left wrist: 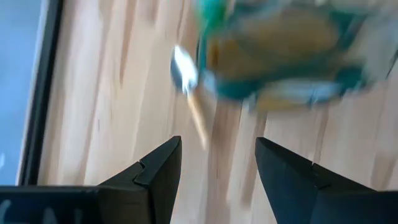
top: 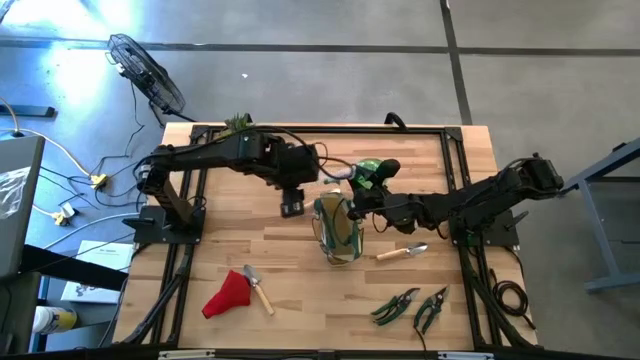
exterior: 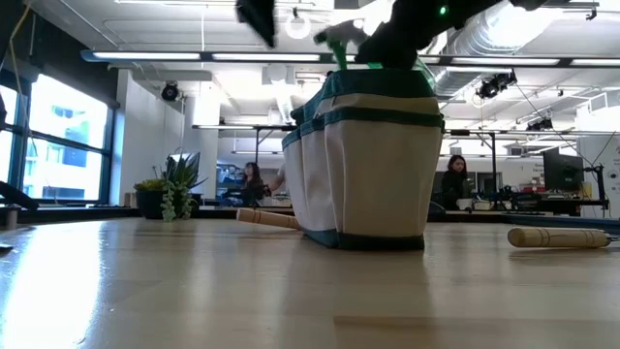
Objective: Pick & Place Garden tools in Gardening bag
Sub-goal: Put the green spray bottle into the light brown gardening bag
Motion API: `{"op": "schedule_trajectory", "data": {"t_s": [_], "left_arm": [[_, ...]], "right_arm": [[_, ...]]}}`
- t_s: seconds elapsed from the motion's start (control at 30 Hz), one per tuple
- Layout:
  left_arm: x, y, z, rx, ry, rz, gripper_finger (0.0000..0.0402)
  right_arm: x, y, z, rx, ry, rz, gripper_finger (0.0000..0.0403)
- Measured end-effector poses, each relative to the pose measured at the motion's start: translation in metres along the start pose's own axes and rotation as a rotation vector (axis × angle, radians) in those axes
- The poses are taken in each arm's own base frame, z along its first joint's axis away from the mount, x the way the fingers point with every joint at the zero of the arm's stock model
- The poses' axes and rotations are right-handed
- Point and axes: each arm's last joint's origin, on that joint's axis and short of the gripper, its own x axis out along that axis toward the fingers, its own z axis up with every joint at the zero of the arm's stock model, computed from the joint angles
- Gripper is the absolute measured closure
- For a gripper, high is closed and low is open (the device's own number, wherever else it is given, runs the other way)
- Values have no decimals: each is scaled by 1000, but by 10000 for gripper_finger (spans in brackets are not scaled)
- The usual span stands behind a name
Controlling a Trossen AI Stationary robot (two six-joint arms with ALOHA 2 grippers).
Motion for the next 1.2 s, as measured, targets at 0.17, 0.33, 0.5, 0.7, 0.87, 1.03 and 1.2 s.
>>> {"op": "schedule_trajectory", "data": {"t_s": [0.17, 0.33, 0.5, 0.7, 0.87, 1.03, 1.2], "left_arm": [[2, 1, -12, -38, 145, 23, 206], [2, 3, -14, -50, 153, 77, 206], [2, 5, -16, -42, 167, 146, 206], [13, 5, -20, -30, 209, 179, 206], [33, 3, -36, -7, 308, 194, 206], [48, 5, -58, -15, 393, 253, 206], [58, 7, -79, -31, 446, 312, 206]], "right_arm": [[-15, -6, 12, 75, -84, 28, 266], [-30, -14, 23, 170, -175, 70, 266], [-45, -20, 30, 246, -255, 141, 266], [-58, -26, 36, 364, -329, 242, 266], [-61, -22, 34, 440, -343, 375, 266], [-61, -19, 33, 512, -337, 472, 266], [-58, -18, 34, 595, -372, 615, 266]]}}
